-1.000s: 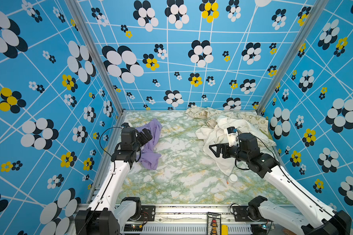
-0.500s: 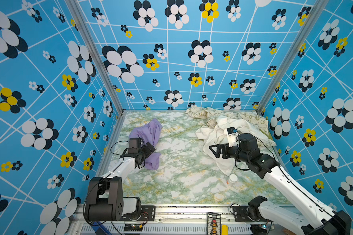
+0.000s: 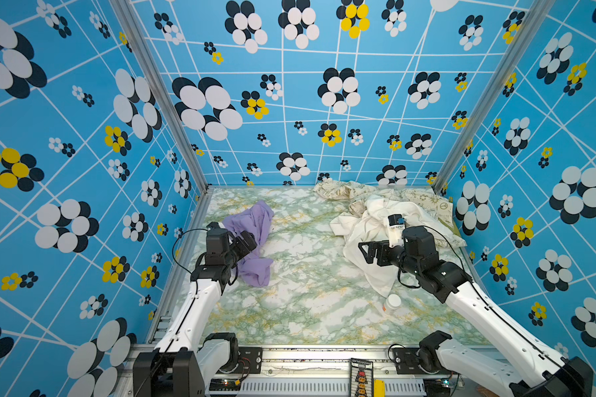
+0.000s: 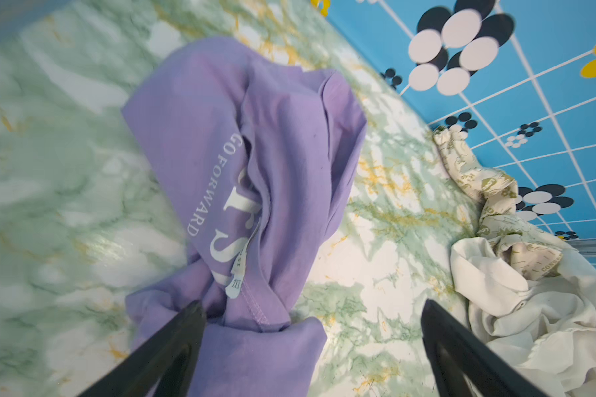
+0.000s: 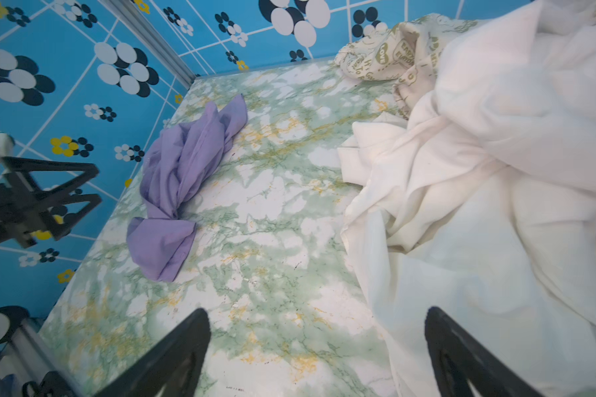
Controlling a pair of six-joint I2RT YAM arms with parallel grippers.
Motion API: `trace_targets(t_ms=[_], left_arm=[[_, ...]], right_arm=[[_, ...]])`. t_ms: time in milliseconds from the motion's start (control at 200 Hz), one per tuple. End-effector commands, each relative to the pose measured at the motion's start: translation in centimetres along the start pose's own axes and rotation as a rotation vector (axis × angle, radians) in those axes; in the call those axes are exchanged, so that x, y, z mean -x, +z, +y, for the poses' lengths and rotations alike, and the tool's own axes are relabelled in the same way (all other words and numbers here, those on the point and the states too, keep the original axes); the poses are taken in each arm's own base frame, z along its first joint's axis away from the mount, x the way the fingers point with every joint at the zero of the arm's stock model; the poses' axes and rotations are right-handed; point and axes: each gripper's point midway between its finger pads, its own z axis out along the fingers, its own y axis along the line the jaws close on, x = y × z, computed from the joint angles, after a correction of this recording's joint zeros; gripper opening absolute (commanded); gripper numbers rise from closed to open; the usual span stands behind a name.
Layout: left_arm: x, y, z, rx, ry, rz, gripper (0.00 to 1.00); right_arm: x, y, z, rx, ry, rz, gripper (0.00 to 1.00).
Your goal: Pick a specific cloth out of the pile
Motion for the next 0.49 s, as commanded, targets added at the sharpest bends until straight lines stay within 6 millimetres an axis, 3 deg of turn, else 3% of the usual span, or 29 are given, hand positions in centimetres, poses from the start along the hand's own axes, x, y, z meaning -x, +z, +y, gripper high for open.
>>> trace_targets(t_ms=[0,200,355,490], left_arm=[[3.1,-2.3,0.0,0.038,0.178,-0.152,0.99],[3.8,-3.0,1.2,0.043,0.285,-0.342,0.99],[3.3,-1.3,2.8,0.087,0.335,-0.393,0.99],[2.9,1.0,3.2,0.098,0.429,-0.384,0.99]], right_arm=[[2.1,-0.5,-3.7,-0.177,-0.028,-0.132,0.99],[3.0,0.1,-10.0,-0.362,0.036,-0.218,0.99],[2.6,1.0,-15.1,-0.513,0.063,-0.253,0.99],[1.6,2.9,-17.9,-0.565,0.052,-0.256,0.99]])
